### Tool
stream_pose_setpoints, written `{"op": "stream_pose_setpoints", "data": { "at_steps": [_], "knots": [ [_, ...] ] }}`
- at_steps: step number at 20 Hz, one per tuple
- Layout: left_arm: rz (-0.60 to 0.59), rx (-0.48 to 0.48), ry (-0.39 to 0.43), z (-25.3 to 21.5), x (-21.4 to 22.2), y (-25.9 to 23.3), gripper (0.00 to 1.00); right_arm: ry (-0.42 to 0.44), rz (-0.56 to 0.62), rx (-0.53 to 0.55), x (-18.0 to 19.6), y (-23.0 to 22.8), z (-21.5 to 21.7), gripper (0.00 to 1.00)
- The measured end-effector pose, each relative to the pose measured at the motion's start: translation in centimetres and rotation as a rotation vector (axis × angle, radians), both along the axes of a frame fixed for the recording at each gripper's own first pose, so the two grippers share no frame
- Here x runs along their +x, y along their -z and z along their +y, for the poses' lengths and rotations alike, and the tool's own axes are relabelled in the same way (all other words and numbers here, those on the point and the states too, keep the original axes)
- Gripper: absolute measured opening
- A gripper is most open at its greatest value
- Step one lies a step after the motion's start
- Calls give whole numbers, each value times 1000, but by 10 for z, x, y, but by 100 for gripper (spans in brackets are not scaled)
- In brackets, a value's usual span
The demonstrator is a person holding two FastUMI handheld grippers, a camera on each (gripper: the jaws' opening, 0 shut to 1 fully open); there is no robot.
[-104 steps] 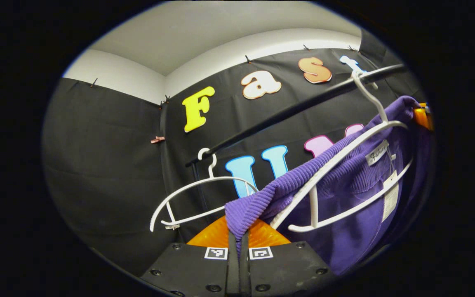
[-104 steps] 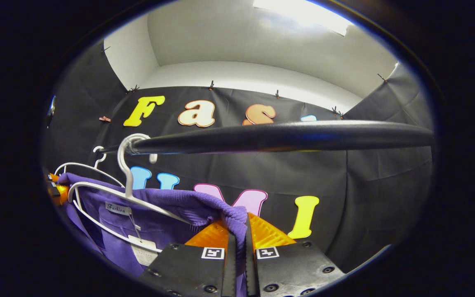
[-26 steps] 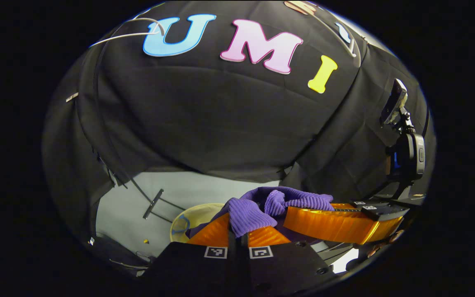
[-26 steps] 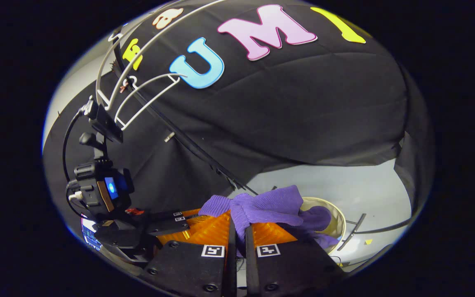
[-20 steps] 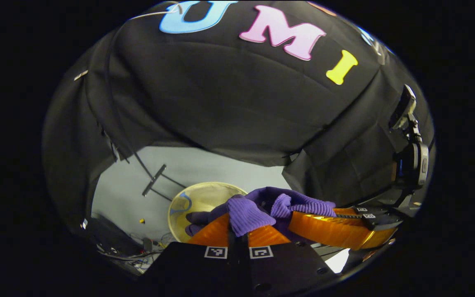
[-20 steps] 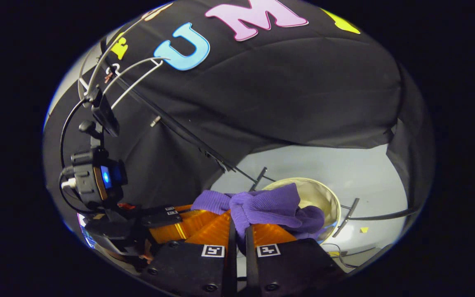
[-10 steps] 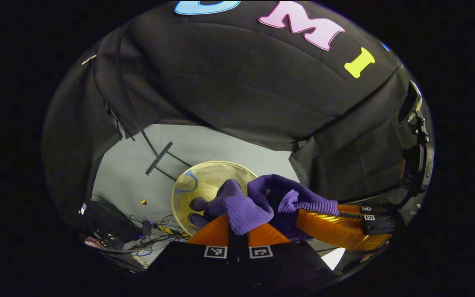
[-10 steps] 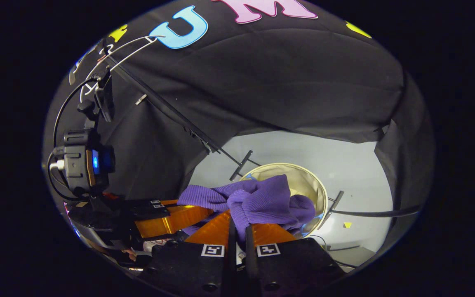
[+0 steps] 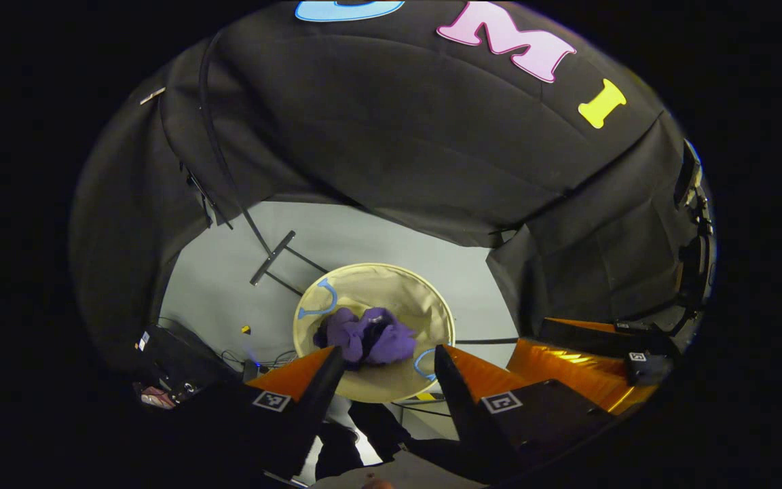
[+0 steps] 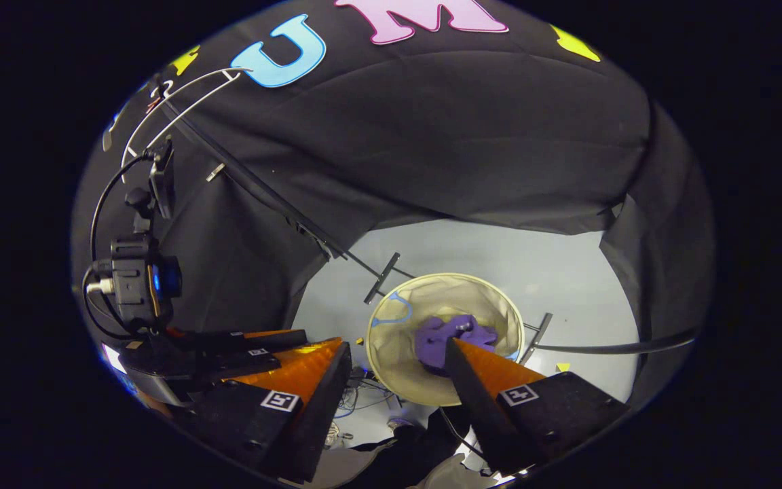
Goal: Grasp the clothes on the hanger with both hands and then place them into the laundry hamper below.
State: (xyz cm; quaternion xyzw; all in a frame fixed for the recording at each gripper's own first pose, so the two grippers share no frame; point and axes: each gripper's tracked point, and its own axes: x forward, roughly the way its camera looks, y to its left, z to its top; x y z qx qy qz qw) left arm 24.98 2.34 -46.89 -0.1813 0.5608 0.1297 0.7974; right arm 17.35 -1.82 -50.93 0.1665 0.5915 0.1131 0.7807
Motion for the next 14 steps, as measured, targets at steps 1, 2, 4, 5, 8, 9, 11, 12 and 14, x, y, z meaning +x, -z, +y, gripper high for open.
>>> {"op": "stream_pose_setpoints", "data": {
  "at_steps": [1,2,4,5,8,9,11,12,14],
  "knots": [
    [-3,4,5,1,-2,-2,89,0,-2,0,0,0,1,94],
    [-7,3,9,-1,0,-3,93,1,-4,-1,1,1,3,95],
    [-9,9,10,-2,0,-6,94,1,-10,-8,1,1,4,95],
    [-5,20,12,0,-3,-6,96,4,-16,-14,2,1,3,97],
    [-31,54,23,5,-4,-16,93,22,-43,-45,2,-9,-5,99],
    [-51,62,26,6,-4,-21,96,29,-53,-52,2,-13,-9,99],
    [-92,83,40,9,-3,-37,96,43,-79,-69,2,-24,-15,99],
    [-116,99,49,12,-1,-48,96,51,-98,-76,4,-31,-16,99],
    [-168,132,75,16,4,-70,96,67,-142,-91,6,-48,-16,99]
  ]
}}
